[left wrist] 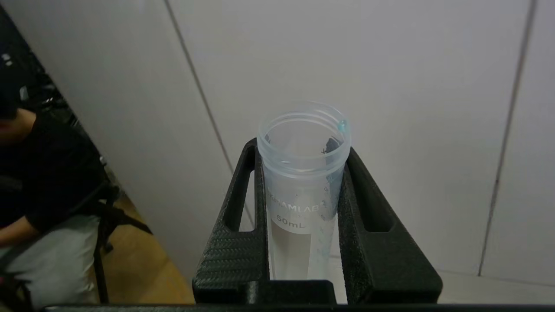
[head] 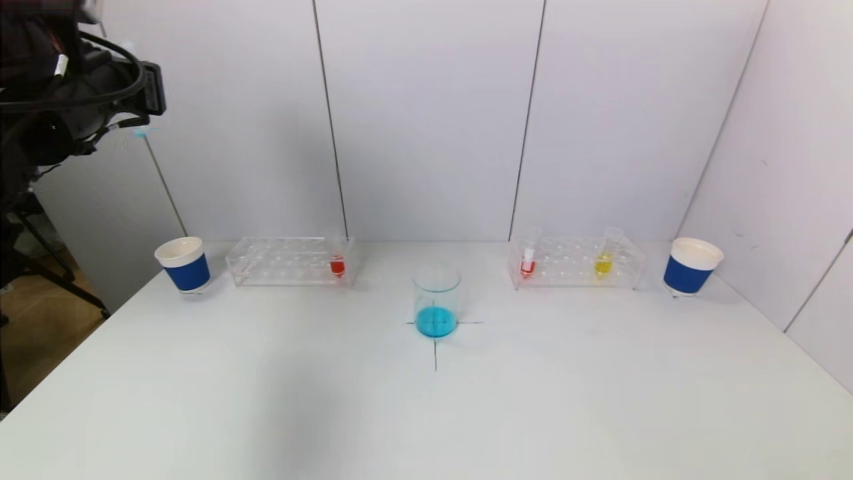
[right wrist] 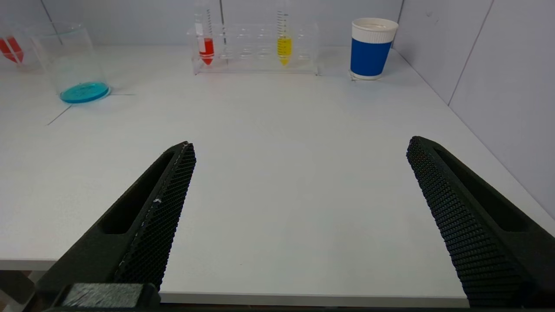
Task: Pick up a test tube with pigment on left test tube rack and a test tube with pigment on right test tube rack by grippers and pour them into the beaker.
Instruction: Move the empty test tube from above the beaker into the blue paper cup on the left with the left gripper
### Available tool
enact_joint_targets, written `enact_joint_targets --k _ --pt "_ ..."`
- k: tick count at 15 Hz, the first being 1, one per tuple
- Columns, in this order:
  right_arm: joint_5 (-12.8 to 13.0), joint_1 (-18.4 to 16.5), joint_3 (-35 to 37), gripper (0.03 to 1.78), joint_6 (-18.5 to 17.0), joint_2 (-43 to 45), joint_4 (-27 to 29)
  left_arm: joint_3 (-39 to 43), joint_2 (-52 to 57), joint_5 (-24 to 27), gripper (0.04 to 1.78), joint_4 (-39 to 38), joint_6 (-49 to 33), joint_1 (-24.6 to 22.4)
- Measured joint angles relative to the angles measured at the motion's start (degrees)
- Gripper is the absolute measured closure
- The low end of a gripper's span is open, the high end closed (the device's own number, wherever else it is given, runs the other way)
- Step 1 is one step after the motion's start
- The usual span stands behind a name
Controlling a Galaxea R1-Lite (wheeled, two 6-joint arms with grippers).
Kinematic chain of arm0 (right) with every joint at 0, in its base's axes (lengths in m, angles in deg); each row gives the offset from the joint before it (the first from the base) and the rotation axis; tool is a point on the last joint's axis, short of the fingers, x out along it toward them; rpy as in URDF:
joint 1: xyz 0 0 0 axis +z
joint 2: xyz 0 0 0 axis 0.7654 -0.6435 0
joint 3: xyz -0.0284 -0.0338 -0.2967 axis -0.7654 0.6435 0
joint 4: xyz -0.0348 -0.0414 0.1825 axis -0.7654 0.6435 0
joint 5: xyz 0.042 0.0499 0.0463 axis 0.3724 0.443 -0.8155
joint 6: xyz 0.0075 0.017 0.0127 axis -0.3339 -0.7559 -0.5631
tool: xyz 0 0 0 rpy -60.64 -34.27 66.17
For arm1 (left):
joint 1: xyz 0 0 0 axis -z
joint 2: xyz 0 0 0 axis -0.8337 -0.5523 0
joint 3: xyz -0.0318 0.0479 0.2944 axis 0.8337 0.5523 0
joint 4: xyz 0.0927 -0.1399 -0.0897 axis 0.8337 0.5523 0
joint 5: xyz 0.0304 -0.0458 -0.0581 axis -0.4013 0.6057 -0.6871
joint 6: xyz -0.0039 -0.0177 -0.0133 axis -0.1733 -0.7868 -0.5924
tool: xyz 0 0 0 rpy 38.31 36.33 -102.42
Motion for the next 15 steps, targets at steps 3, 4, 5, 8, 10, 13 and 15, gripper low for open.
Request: enact_joint_targets --k 3,4,5,8,10,13,15 --pt "0.0 0.0 0.0 0.04 0.0 0.0 0.0 6.0 2.3 -0.2 1.36 -0.3 -6.9 -4.9" --pt "0.0 0.0 0.0 0.04 0.0 0.0 0.0 7.8 2.9 -0.6 1.36 -0.4 -8.8 -5.9" --pt "0.0 0.0 0.0 0.04 0.0 0.0 0.0 9.8 3.4 -0.8 1.36 -0.6 -10.0 -6.5" --pt "0.0 0.0 0.0 0.04 0.0 0.0 0.0 15.0 4.7 -1.2 1.36 -4.3 -11.4 -7.7" --pt "0.0 0.0 0.0 0.04 0.0 0.0 0.0 17.7 4.7 -1.2 1.36 -7.2 -11.3 -8.4" --pt "0.0 0.0 0.0 0.04 0.0 0.0 0.0 20.4 4.1 -1.0 1.36 -7.9 -11.7 -10.2" --pt "0.0 0.0 0.0 0.04 0.0 0.0 0.0 21.0 3.3 -0.9 1.36 -7.9 -13.1 -11.5"
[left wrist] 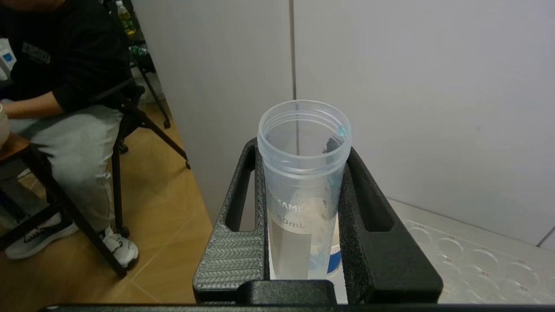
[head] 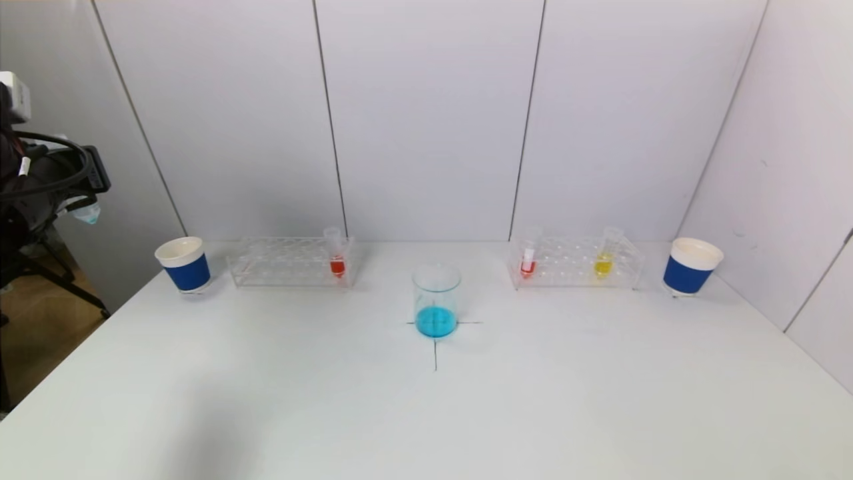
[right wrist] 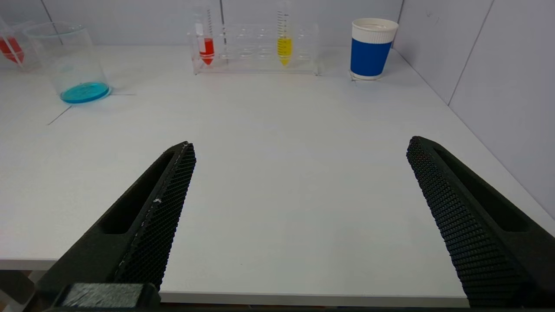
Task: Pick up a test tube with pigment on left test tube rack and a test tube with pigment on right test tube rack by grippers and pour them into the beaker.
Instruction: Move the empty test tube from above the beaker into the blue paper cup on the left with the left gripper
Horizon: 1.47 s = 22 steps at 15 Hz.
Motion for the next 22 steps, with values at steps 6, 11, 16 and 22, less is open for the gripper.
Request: enact_joint_targets --k 6,11,16,22 --pt "0.0 0.0 0.0 0.04 0.0 0.0 0.0 0.4 -5.8 0.7 1.36 -6.2 -1.4 -2.0" --pt "0.0 0.0 0.0 0.04 0.0 0.0 0.0 -1.4 -14.8 1.3 1.36 -14.0 -0.9 -2.2" --pt "0.0 0.0 0.0 0.04 0.0 0.0 0.0 -6.4 -21.9 1.5 1.36 -15.4 -0.8 -2.6" --pt "0.0 0.0 0.0 0.04 0.0 0.0 0.0 -10.4 -26.8 2.4 1.36 -15.3 -0.4 -2.2"
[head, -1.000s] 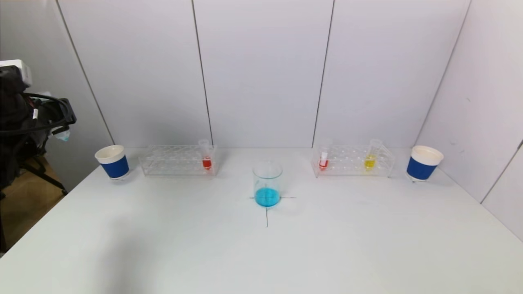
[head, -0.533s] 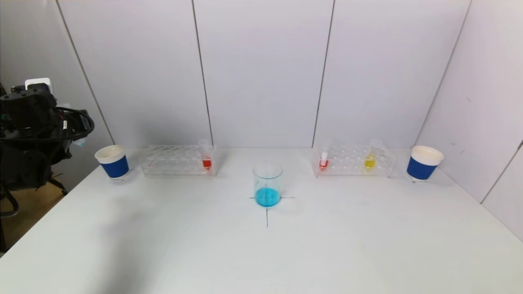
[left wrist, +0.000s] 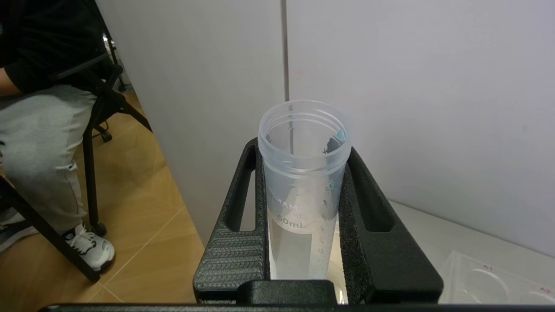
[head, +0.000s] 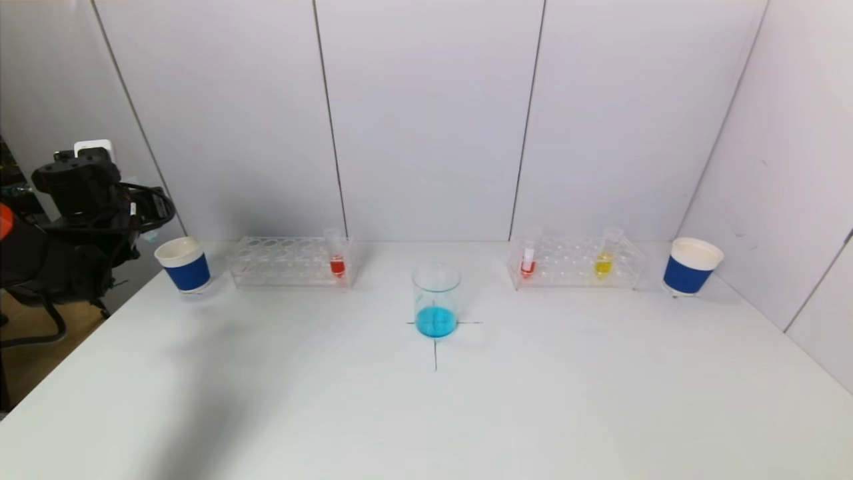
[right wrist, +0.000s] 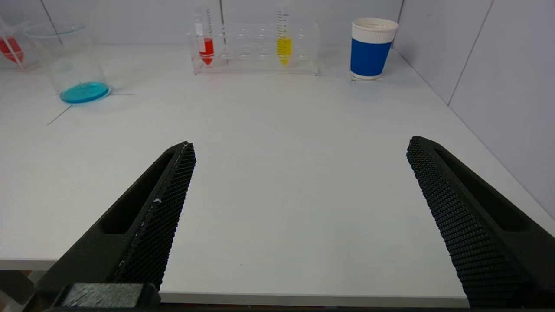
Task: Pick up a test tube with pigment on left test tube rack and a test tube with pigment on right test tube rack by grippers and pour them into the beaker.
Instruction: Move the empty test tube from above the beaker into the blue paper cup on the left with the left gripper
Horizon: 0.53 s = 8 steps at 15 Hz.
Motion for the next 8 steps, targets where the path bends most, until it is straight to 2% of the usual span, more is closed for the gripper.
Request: enact_joint_targets --k 8 --pt "0.0 0.0 0.0 0.04 0.0 0.0 0.0 -1.6 -4.7 0.8 1.36 -2.5 1.1 0.8"
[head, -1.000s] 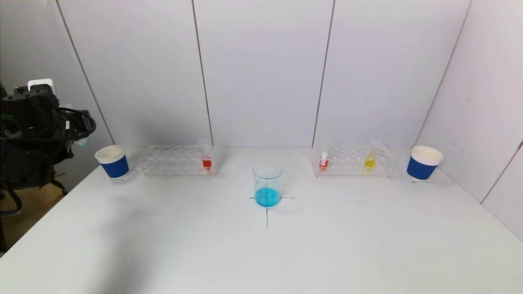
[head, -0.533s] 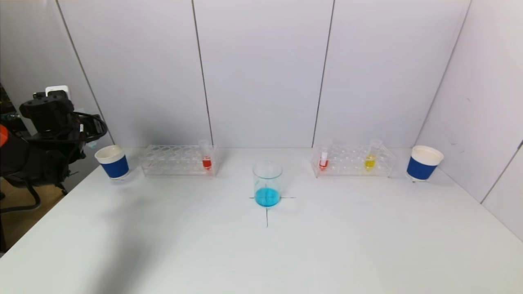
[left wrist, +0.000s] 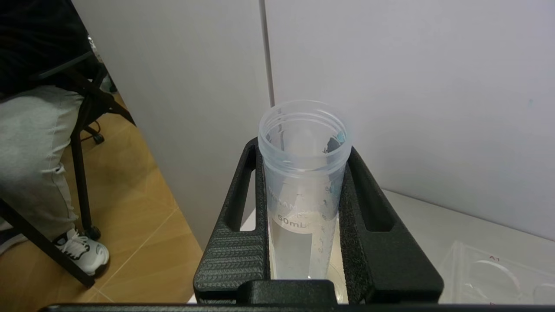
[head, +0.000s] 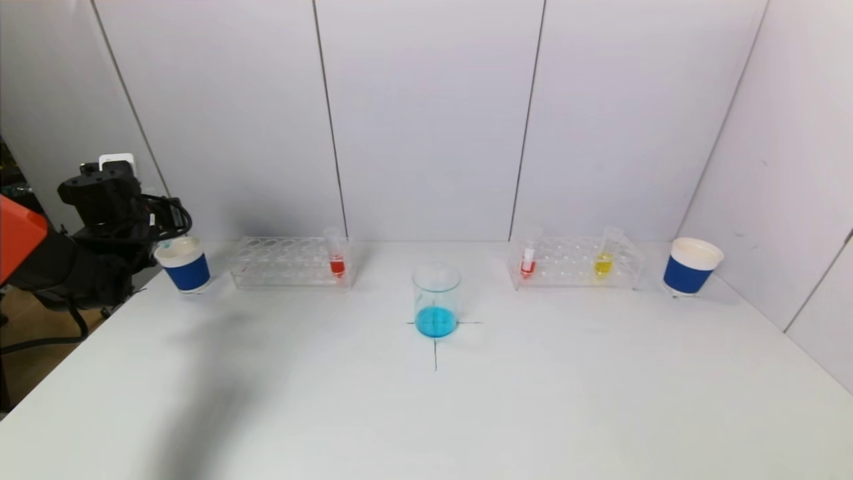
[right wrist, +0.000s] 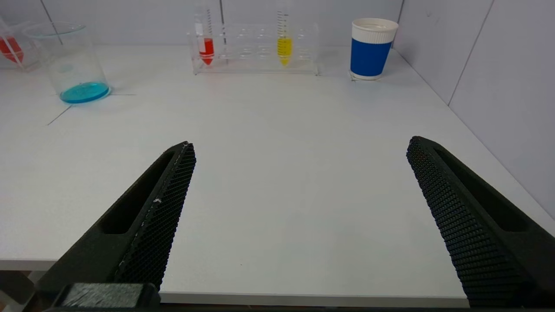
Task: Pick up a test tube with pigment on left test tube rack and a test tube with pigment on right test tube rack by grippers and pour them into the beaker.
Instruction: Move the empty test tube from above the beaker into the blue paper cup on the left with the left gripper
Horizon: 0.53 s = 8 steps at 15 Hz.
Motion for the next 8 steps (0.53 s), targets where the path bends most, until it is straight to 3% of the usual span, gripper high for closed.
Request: enact_joint_targets --k 8 --pt "0.0 0.0 0.0 0.04 0.0 0.0 0.0 -0.6 -4.0 0.7 1.36 -2.6 0.4 0.0"
